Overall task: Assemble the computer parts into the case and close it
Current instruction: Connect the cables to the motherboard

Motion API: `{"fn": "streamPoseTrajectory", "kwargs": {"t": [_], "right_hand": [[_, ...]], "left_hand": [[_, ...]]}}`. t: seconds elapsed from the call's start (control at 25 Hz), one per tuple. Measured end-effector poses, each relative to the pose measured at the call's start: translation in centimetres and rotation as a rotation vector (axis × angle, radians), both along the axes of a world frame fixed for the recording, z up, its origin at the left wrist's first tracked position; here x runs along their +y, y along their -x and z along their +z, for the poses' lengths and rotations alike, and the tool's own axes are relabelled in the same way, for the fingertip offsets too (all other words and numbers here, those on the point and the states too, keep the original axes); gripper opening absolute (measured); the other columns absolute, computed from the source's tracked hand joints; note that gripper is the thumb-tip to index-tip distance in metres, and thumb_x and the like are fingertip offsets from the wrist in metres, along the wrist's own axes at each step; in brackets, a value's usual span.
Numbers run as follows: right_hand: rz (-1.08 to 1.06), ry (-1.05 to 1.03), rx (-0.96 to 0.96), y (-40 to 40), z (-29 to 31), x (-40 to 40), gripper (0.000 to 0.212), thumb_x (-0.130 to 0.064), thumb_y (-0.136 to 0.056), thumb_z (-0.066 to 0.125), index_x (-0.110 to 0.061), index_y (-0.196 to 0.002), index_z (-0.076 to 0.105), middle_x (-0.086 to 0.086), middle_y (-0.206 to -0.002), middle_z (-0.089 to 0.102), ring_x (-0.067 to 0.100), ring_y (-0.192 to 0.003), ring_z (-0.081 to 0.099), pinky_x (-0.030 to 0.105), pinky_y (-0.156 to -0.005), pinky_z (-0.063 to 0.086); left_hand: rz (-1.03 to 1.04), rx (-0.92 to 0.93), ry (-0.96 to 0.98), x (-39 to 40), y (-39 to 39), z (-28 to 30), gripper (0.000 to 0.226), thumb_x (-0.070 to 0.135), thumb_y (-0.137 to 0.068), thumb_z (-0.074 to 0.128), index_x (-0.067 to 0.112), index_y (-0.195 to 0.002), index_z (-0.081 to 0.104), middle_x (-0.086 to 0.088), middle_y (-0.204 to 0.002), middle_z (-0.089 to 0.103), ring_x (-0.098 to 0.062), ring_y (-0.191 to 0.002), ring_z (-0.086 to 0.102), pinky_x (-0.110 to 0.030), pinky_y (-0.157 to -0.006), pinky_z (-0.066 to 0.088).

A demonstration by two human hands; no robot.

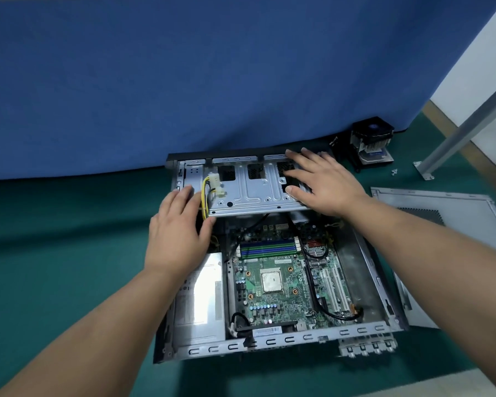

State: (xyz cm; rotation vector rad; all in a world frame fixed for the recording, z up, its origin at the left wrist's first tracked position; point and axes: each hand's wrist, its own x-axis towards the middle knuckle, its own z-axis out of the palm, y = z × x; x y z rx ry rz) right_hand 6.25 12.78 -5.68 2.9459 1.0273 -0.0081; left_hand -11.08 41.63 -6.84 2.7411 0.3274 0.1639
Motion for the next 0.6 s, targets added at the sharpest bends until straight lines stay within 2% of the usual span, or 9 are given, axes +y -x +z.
{"fn": "streamPoseTrajectory", "kwargs": {"t": [0.16,0.36,0.44,0.52,0.56,0.6], "right_hand": [[-0.01,-0.04,-0.008,0.2,-0.1,0.0,0.065,-0.069,-0.097,0.026,-0.034,-0.146,0.051,-0.012,-0.169,0.019,0.017,-0.156,0.016,0.046,-0.127,0.012],[-0.125,-0.086,0.042,1.4,1.2,0.4,0.062,-0.059,-0.1,0.048,-0.021,-0.149,0.048,-0.002,-0.161,0.036,0.022,-0.15,0.029,0.044,-0.123,0.021],[-0.21,-0.211,0.016,4.2,1.7,1.3,0.048,-0.048,-0.101,0.052,-0.017,-0.137,0.057,0.002,-0.148,0.048,0.025,-0.14,0.039,0.046,-0.117,0.029],[-0.175,-0.341,0.025,8.9,1.3,2.6,0.03,-0.039,-0.101,0.048,-0.021,-0.118,0.065,-0.004,-0.124,0.059,0.02,-0.12,0.051,0.045,-0.107,0.041],[-0.132,-0.341,0.102,11.4,1.0,3.4,0.027,-0.038,-0.1,0.047,-0.024,-0.115,0.065,-0.008,-0.117,0.061,0.015,-0.113,0.054,0.044,-0.103,0.046],[-0.104,-0.31,0.223,13.5,0.7,4.3,0.028,-0.036,-0.1,0.047,-0.027,-0.121,0.064,-0.011,-0.117,0.061,0.011,-0.112,0.055,0.043,-0.103,0.049]], "left_hand": [[-0.044,-0.012,0.001,0.3,0.3,0.1,0.046,0.037,-0.101,0.057,0.025,-0.145,0.051,0.005,-0.162,0.037,-0.02,-0.152,0.021,-0.047,-0.115,0.029],[-0.064,-0.006,0.047,0.1,0.5,0.8,0.029,0.02,-0.096,0.067,0.021,-0.124,0.063,0.0,-0.154,0.047,-0.026,-0.149,0.03,-0.047,-0.111,0.032],[-0.072,0.011,0.051,0.1,0.5,1.1,0.029,0.014,-0.092,0.069,0.019,-0.12,0.063,-0.003,-0.149,0.05,-0.029,-0.145,0.033,-0.05,-0.11,0.034],[-0.086,0.019,0.04,0.2,0.5,1.4,0.035,0.007,-0.086,0.071,0.017,-0.118,0.063,-0.003,-0.144,0.051,-0.029,-0.141,0.036,-0.05,-0.11,0.035],[-0.087,0.023,0.037,0.1,0.5,1.5,0.036,0.005,-0.084,0.07,0.016,-0.118,0.063,-0.003,-0.142,0.052,-0.029,-0.139,0.037,-0.049,-0.11,0.034],[-0.083,0.025,0.035,0.0,0.4,1.6,0.036,0.004,-0.084,0.068,0.014,-0.118,0.062,-0.004,-0.141,0.052,-0.028,-0.138,0.038,-0.049,-0.111,0.034]]}}
